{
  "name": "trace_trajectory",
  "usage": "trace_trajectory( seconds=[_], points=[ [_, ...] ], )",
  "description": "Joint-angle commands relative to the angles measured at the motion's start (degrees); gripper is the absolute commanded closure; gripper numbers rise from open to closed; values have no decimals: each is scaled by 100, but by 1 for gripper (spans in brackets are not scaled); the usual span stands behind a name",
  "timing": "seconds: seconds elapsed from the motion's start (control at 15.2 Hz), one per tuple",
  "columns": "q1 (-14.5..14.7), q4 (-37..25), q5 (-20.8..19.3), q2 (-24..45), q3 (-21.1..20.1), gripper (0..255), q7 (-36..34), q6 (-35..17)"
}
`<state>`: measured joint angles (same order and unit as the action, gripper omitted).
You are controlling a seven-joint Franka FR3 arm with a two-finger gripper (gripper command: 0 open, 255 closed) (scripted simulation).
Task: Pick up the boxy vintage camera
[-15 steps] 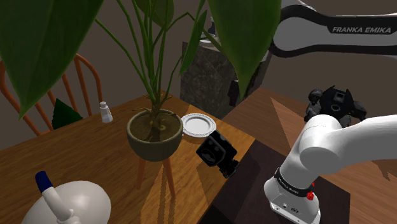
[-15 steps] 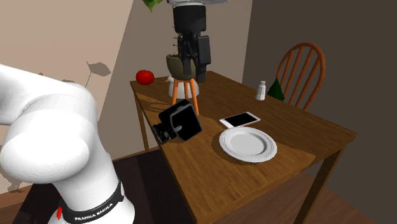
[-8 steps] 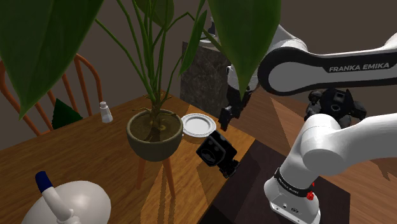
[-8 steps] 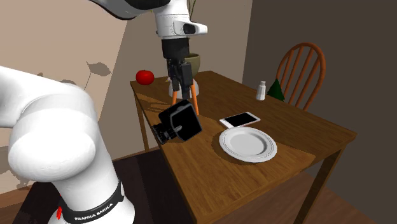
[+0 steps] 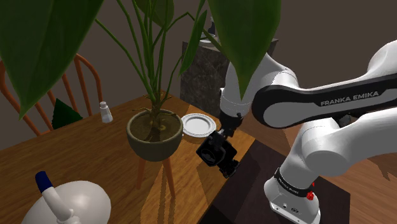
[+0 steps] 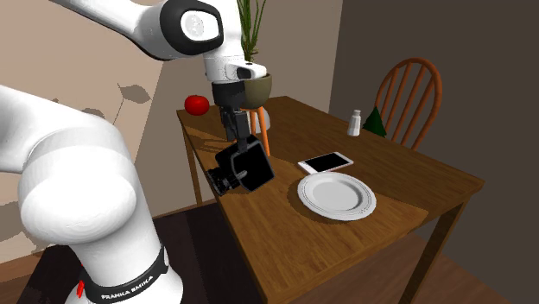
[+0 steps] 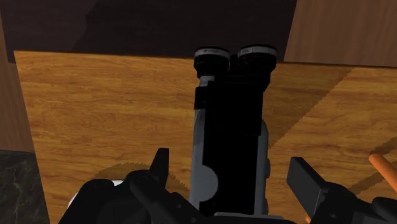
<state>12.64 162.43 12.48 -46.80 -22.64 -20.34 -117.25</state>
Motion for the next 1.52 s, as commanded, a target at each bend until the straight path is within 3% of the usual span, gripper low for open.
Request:
trace_trajectory(
  seconds=[0.0, 0.33, 0.4, 0.99, 1.45],
  points=[
    [11, 109, 38, 81, -53, 0, -17, -191],
    [22, 297, 101, 257, -144, 0, -40, -553],
    [29, 291, 108, 265, -156, 255, -53, -555],
    [22, 297, 101, 257, -144, 255, -40, -553],
    [-5, -87, -23, -55, 29, 255, 3, 136]
  ],
)
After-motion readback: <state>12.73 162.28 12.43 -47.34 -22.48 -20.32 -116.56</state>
